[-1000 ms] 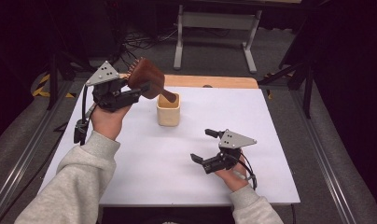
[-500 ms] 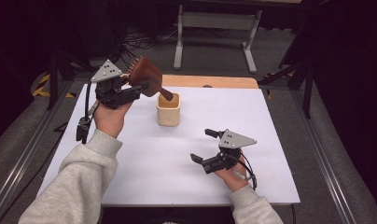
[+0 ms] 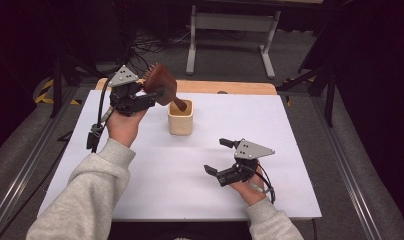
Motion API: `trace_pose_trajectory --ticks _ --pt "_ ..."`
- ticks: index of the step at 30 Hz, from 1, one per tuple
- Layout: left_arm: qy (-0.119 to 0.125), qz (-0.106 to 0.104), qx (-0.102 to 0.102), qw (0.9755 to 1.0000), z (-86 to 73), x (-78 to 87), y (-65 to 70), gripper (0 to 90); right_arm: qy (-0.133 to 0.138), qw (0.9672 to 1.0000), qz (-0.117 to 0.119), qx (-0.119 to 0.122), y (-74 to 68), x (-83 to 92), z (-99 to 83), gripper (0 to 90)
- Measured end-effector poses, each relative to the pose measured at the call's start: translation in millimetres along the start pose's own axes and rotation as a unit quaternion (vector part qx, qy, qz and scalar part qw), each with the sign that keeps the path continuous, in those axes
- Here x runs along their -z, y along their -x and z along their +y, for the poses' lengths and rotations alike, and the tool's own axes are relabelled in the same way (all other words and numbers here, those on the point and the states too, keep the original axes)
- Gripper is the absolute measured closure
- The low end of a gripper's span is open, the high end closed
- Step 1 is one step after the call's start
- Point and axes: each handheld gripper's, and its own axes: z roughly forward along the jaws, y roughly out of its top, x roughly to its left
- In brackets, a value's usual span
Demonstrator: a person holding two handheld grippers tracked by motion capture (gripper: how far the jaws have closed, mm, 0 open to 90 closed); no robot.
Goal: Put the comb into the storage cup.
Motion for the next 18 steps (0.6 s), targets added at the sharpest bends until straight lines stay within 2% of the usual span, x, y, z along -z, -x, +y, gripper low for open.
trace_pose_trajectory --ticks 18 --pt "-0.035 0.003 0.013 0.9993 -10.9 -21.5 -4.5 54.3 -0.001 1.0000 0.003 -0.001 0.3 0.2 -0.5 0.6"
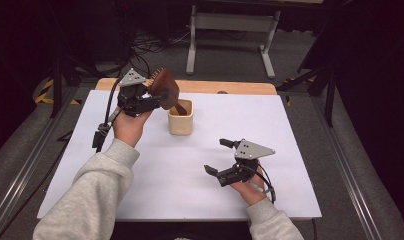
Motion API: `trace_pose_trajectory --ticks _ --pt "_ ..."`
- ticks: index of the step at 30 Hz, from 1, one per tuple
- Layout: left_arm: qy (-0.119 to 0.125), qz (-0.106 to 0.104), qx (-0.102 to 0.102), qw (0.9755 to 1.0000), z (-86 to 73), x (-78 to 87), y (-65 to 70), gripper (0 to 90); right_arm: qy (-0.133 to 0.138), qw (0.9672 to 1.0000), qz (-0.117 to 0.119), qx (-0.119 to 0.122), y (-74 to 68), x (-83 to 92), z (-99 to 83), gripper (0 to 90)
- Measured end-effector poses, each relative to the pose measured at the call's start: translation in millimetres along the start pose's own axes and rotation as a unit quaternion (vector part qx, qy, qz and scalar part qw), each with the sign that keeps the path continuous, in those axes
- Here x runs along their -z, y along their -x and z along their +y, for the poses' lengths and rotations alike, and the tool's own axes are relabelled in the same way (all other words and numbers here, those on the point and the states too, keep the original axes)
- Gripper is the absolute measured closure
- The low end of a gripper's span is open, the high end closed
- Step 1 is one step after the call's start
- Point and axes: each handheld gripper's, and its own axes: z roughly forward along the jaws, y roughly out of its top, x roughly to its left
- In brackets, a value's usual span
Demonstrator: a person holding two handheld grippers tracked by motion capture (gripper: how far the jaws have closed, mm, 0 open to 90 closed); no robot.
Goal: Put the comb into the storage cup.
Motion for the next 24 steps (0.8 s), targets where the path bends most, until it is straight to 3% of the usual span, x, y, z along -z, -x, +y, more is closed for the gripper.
trace_pose_trajectory --ticks 24 --pt "-0.046 0.000 0.001 0.9989 -7.9 -21.1 3.3 53.0 0.000 1.0000 0.008 0.000 -0.5 -0.8 -0.2 0.7"
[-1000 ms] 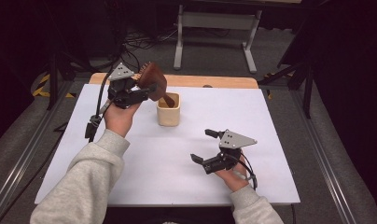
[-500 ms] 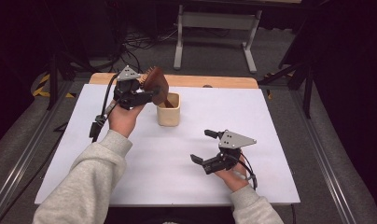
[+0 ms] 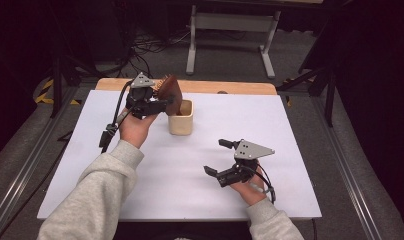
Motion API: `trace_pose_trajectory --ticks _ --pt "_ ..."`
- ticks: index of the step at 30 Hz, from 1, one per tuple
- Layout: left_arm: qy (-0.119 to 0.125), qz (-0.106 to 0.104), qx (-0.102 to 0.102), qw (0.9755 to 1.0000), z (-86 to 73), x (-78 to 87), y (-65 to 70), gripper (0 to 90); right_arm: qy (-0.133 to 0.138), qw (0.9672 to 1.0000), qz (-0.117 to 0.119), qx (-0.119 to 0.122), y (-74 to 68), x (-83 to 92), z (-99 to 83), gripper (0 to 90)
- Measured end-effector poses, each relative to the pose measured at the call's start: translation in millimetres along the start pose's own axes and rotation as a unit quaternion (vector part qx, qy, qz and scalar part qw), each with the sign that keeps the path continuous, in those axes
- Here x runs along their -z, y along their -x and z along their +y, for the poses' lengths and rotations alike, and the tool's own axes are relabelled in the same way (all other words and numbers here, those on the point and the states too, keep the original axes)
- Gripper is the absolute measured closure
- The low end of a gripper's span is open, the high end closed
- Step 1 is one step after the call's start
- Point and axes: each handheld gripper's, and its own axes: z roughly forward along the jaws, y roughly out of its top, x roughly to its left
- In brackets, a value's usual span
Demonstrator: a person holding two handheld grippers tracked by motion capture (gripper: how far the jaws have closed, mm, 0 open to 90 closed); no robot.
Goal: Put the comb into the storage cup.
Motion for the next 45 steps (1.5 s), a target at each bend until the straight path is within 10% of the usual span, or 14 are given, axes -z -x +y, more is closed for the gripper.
trace_pose_trajectory --ticks 17,28,45 --pt "-0.006 0.000 -0.005 1.0000 -2.2 1.6 -4.0 41.0 0.000 1.0000 0.001 0.000 -0.5 -0.3 0.1 0.8" --pt "0.064 0.003 -0.023 0.9977 -1.4 29.8 -10.6 1.9 0.010 0.9999 -0.005 0.002 1.1 3.5 2.0 0.8" --pt "0.095 -0.022 -0.074 0.9925 -31.3 102.3 -9.7 0.3 0.026 0.9988 -0.042 0.002 15.0 33.6 12.0 0.8"
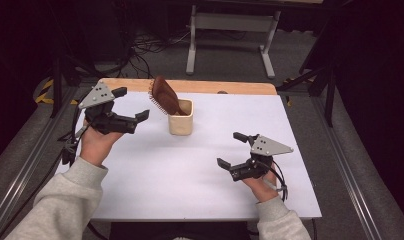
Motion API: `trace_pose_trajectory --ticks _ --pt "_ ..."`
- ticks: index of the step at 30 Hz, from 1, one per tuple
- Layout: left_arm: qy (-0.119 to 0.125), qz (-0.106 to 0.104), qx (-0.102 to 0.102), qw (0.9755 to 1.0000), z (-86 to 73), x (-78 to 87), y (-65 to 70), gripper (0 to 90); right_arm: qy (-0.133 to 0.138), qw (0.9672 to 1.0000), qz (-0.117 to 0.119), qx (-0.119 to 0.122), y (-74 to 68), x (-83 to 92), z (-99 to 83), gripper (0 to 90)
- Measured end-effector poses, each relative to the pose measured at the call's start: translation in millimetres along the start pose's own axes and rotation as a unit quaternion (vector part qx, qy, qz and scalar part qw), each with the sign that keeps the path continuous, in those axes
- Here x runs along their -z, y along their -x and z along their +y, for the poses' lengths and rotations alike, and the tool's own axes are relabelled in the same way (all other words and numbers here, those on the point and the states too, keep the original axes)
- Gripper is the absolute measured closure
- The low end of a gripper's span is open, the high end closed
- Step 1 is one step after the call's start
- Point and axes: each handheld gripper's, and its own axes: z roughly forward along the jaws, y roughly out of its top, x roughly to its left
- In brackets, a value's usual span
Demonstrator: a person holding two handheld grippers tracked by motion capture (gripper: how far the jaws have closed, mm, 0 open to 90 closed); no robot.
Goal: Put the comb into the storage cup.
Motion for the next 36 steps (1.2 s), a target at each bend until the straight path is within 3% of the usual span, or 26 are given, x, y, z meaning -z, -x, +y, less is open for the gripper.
trace_pose_trajectory --ticks 5,12,26,36 --pt "-0.003 -0.007 -0.002 1.0000 -13.9 14.7 0.6 0.5 -0.003 1.0000 -0.005 -0.003 2.6 4.5 -1.2 0.8" --pt "-0.003 -0.025 0.000 0.9997 -46.4 30.4 2.4 1.1 -0.015 0.9999 -0.005 -0.003 3.5 6.8 -7.8 0.7" --pt "-0.014 -0.030 0.031 0.9990 -102.8 42.4 6.5 0.6 -0.030 0.9995 -0.008 -0.005 3.8 8.1 -19.4 0.7" --pt "0.006 -0.025 0.069 0.9973 -137.6 50.0 2.1 0.4 -0.031 0.9995 -0.009 0.000 3.9 10.1 -28.5 0.7"
